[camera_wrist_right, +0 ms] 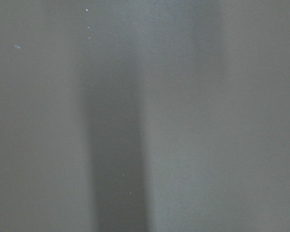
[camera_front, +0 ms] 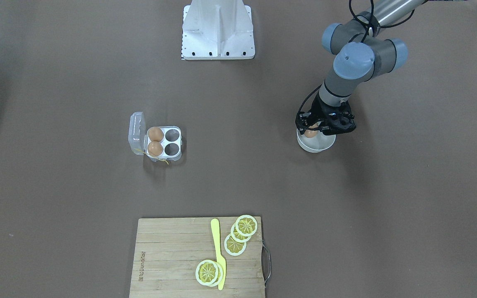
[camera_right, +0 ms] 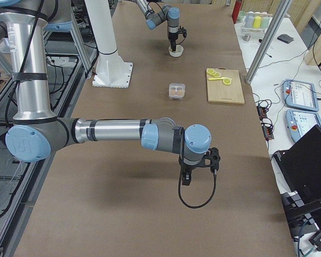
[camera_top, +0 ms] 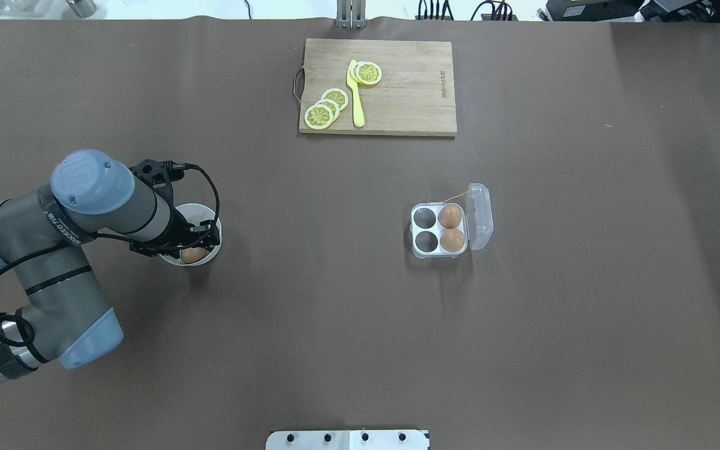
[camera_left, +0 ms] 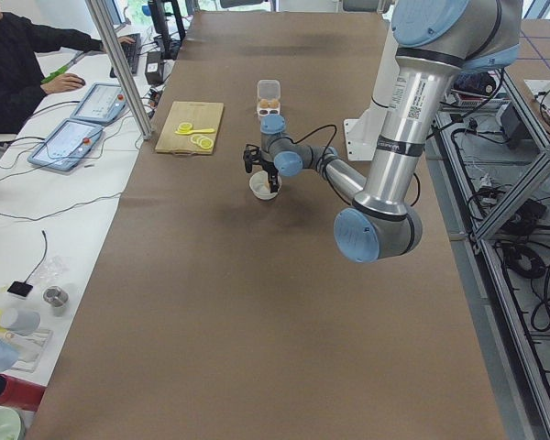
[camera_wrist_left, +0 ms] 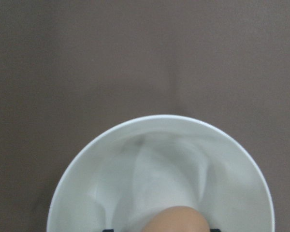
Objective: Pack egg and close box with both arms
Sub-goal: 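Close the left gripper on the brown egg and lift it from the bowl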
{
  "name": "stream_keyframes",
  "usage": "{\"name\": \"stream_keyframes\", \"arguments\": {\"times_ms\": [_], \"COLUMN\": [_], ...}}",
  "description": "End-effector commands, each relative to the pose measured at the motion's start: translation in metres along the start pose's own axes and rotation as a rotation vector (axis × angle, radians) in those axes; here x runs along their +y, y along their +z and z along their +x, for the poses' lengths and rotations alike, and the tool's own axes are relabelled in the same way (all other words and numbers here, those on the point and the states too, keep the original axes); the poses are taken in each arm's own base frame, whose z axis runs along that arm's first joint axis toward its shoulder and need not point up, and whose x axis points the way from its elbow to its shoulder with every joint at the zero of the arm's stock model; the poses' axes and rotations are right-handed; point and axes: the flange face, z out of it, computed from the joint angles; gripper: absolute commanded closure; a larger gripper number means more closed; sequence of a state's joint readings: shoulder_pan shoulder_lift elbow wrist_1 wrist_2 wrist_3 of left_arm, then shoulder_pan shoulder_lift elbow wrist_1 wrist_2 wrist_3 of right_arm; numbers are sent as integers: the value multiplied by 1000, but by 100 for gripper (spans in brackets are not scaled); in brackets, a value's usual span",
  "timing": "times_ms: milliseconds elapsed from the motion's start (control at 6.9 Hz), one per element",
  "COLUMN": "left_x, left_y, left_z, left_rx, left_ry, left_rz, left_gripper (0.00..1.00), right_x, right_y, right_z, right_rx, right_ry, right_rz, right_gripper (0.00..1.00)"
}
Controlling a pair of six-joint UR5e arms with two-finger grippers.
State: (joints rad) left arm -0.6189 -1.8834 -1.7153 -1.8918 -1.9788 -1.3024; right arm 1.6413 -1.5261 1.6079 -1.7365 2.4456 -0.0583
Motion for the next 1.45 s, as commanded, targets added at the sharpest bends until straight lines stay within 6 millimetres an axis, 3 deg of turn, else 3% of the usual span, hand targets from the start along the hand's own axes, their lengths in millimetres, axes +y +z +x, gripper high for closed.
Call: {"name": "stream_keyframes", "arguments": {"times_ms": [0, 434, 579, 869, 1014, 1159, 1303], "left_x": [1, 2, 4, 16, 10, 7, 7], "left_y": [-3, -6, -19, -52, -74, -88, -108], "left_z": [0, -2, 2, -12, -16, 4, 43], "left_rx": [4, 9, 27, 64, 87, 128, 208], "left_ry": [1, 2, 7, 15, 8, 20, -20], "left_rz": [0, 1, 6, 23, 50, 70, 83], "left_gripper": [43, 66, 72, 98, 100, 100, 100], "right_x": [-1, -1, -1, -1, -1, 0, 0], "right_y": [-1, -2, -2, -3, -3, -2, -2], "right_z": [-1, -2, -2, -3, -4, -3, -3], "right_rx": [1, 1, 1, -1, -2, -5, -9], "right_ry": [-2, -3, -3, -4, -5, -3, -3], "right_rz": [2, 3, 4, 5, 6, 4, 4], "right_gripper": [0, 0, 0, 0, 0, 0, 0]}}
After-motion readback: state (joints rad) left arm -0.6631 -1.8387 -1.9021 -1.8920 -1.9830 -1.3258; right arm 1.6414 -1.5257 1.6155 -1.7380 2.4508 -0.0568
